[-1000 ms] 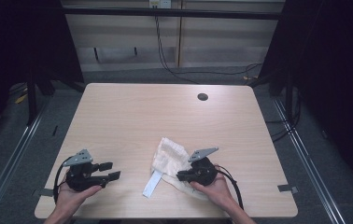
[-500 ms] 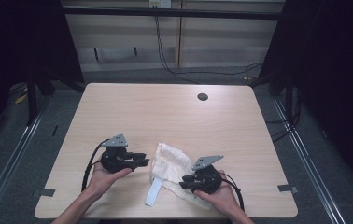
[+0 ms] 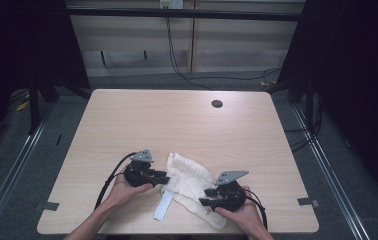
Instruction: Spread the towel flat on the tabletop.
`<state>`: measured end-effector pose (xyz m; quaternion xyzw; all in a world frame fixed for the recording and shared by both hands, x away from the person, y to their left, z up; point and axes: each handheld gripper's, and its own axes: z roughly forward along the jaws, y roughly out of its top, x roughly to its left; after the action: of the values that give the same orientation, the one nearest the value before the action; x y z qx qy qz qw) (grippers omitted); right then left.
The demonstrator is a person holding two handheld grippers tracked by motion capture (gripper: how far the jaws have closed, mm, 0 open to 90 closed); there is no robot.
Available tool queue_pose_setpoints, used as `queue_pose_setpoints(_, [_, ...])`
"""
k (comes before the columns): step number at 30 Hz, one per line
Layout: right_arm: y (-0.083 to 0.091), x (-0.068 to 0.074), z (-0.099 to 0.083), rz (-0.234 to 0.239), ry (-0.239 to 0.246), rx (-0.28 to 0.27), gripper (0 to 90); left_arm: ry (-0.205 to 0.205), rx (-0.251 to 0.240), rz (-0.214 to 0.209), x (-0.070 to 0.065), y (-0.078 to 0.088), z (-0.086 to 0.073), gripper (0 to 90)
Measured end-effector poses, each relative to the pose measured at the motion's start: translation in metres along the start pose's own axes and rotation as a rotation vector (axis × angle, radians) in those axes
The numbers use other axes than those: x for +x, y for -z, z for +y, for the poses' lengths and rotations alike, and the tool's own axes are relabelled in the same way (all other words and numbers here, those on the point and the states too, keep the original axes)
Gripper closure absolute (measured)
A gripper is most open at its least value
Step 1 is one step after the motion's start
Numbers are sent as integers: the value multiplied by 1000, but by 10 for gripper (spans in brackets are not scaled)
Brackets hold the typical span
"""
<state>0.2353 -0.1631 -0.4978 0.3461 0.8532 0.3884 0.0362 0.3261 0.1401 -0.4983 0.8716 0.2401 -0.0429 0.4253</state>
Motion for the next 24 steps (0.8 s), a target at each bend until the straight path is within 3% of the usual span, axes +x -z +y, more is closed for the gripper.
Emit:
queue_pose_setpoints(4, [-3,-1,4,-20,12,4,596,1,14,-12,-2,-1,0,872])
queue_pose_setpoints(6, [-4,-1,4,-28,19,1,631,3,14,-12,-3,-1,0,880])
queue_pose_setpoints(7, [-4,-2,5,-55,24,8,733,4,15,-19,-4,1,0,882])
queue_pose_setpoints(8, [-5,-5,6,-53,18,3,772,-1,24,-16,-4,3,-1,883])
queue_pose_setpoints(12, [-9,-16,11,-49,-19,-5,835,-1,31,-31,-12,12,-6,884])
queue_pose_setpoints(14, [-13,-21,16,-41,-16,2,842,-7,42,-25,-15,18,-9,884])
queue_pose_setpoints(20, [-30,-33,40,-56,-3,18,803,19,9,-12,-22,37,-19,883])
queue_pose_setpoints(24, [-39,-31,49,-33,0,17,766,34,10,-18,-21,40,-25,871])
